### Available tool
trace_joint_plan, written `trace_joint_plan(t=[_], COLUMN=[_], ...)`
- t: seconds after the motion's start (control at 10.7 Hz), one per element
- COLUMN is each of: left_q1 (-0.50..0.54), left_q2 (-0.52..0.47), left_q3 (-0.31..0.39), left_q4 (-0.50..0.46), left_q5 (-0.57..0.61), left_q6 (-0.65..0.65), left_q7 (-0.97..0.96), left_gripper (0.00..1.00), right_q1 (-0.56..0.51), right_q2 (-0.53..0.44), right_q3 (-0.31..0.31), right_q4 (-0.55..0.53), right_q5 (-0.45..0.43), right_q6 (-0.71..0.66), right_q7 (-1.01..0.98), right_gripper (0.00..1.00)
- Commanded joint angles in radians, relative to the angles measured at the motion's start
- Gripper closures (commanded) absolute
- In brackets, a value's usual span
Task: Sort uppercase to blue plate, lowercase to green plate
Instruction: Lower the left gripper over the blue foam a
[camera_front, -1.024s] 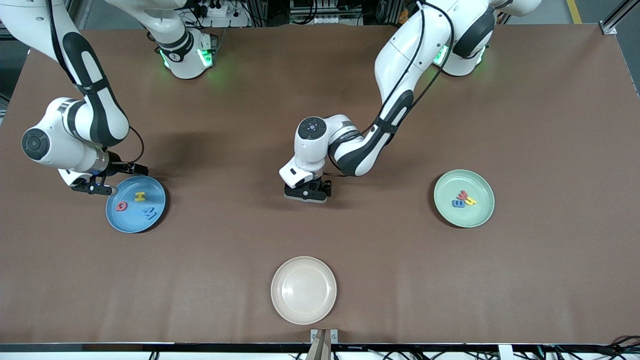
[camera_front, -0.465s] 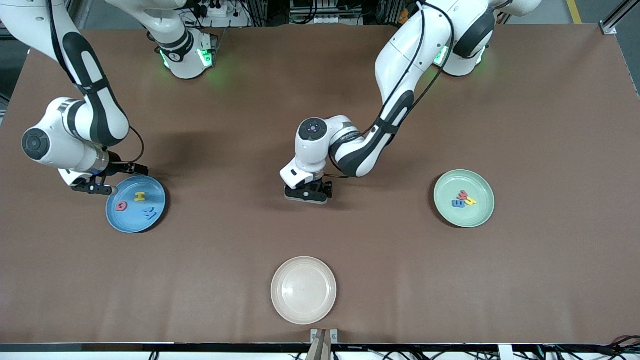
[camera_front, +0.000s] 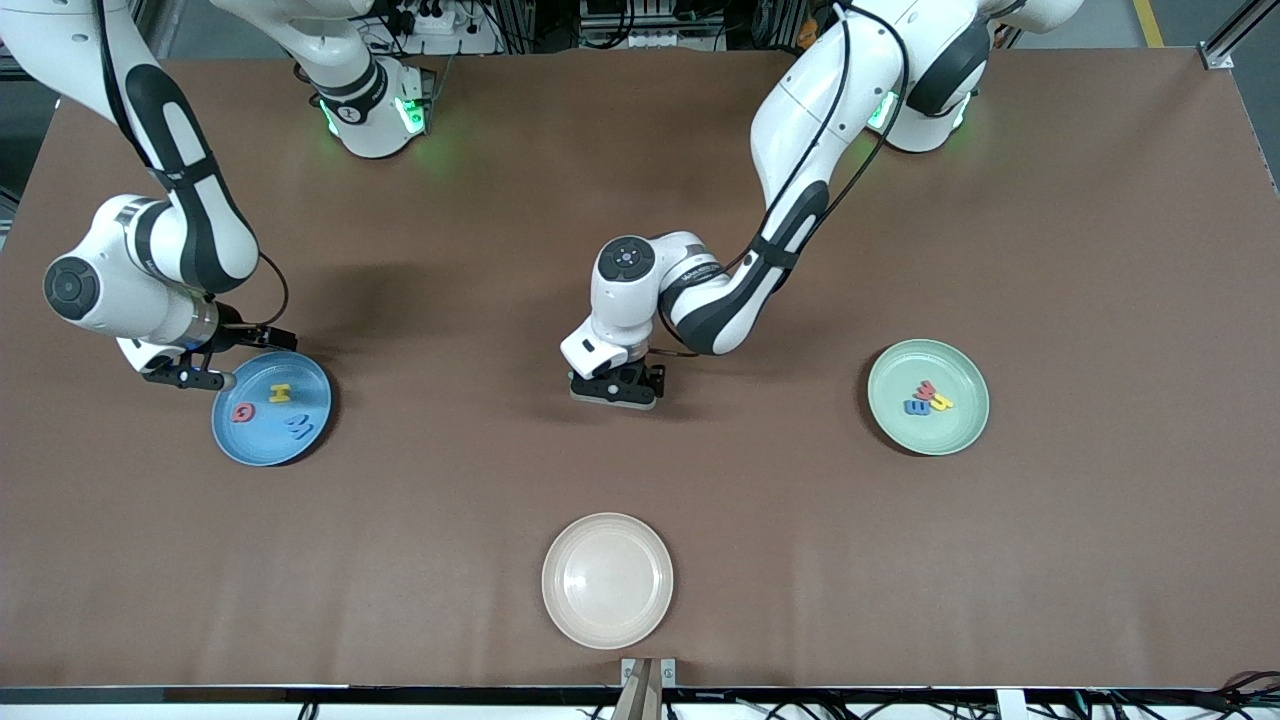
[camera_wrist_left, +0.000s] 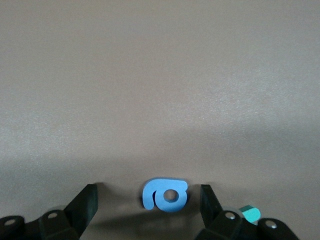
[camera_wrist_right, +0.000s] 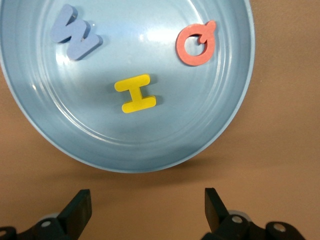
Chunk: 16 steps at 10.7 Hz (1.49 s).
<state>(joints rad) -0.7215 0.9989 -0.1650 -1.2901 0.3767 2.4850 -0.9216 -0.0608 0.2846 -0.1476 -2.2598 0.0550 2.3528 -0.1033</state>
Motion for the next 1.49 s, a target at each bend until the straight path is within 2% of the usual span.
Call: trace_joint_plan(t=[0.0,0.28,1.4], left_q1=[-0.01,-0.01,-0.012], left_q2=[0.015,0.015,0.014], left_q3=[0.013,0.015,0.021], left_q4=[0.015,0.012,0.011], left_q5=[0.025,0.028,0.048], left_q6=[0.002,0.002,-0.032], left_q7=[0.015,0.027,0.036], left_gripper=[0.18,0.2,0.43], right_q1=[-0.01,-0.01,-0.008], right_q2=[-0.024,-0.024,-0.021], right_q3=[0.007,0.007,0.007], right_q4=[-0.024,-0.023,-0.02], right_q5=[0.006,0.006,0.003], right_q6=[0.011,0.011,0.011], right_q7=[-0.016,-0.015,-0.021], right_gripper=[0.0,0.0,0.0])
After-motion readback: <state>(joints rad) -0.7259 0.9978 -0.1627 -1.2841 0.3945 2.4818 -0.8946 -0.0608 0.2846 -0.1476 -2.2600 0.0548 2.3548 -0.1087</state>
